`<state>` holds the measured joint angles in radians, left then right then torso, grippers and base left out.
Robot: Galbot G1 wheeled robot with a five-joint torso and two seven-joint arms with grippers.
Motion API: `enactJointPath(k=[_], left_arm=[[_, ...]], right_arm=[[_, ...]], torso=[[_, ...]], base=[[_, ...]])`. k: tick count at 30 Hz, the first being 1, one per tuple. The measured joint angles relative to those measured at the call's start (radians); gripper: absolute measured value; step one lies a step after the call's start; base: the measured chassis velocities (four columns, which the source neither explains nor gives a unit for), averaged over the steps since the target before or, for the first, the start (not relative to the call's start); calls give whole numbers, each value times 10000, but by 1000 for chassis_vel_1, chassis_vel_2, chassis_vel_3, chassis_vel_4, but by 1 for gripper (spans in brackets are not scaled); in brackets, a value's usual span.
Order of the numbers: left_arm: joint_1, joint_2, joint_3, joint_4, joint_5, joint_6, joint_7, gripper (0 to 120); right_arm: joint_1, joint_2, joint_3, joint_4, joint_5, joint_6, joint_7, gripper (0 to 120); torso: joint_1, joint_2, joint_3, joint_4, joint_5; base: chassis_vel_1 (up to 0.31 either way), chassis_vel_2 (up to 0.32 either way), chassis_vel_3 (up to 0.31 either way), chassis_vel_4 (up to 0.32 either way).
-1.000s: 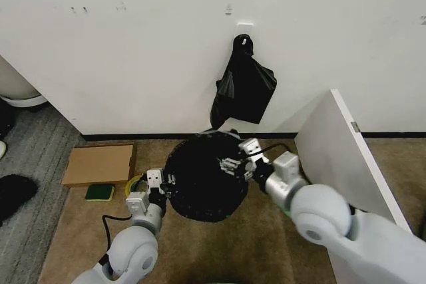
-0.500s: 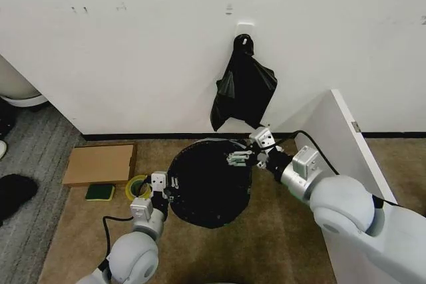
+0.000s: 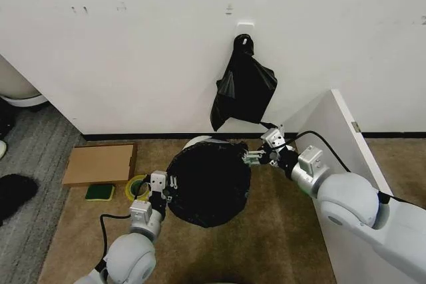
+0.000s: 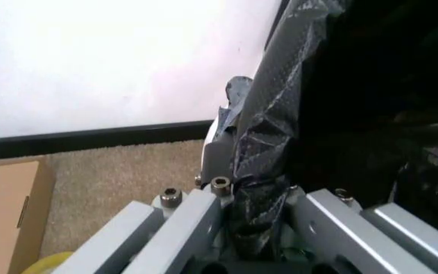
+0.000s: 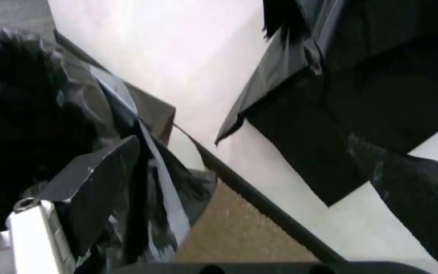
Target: Place the garbage bag over the trash bin.
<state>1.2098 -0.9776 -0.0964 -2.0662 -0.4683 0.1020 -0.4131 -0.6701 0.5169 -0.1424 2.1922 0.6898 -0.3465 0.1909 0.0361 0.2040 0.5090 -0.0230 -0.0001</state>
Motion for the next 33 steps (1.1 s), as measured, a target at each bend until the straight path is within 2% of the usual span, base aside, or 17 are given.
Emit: enactJointPath(k=[27, 33], left_arm=[[78, 177, 259, -325, 16, 22, 106, 0], [123, 254, 273, -409, 141, 4, 179, 0]], right_arm=[[298, 102, -225, -613, -149, -20, -4, 100], [353, -130, -258, -775, 147, -75, -122, 100]], torso=[[0, 0, 0, 0, 1], [0, 0, 0, -1, 1]], base=[[0, 0, 0, 0], [0, 0, 0, 0]])
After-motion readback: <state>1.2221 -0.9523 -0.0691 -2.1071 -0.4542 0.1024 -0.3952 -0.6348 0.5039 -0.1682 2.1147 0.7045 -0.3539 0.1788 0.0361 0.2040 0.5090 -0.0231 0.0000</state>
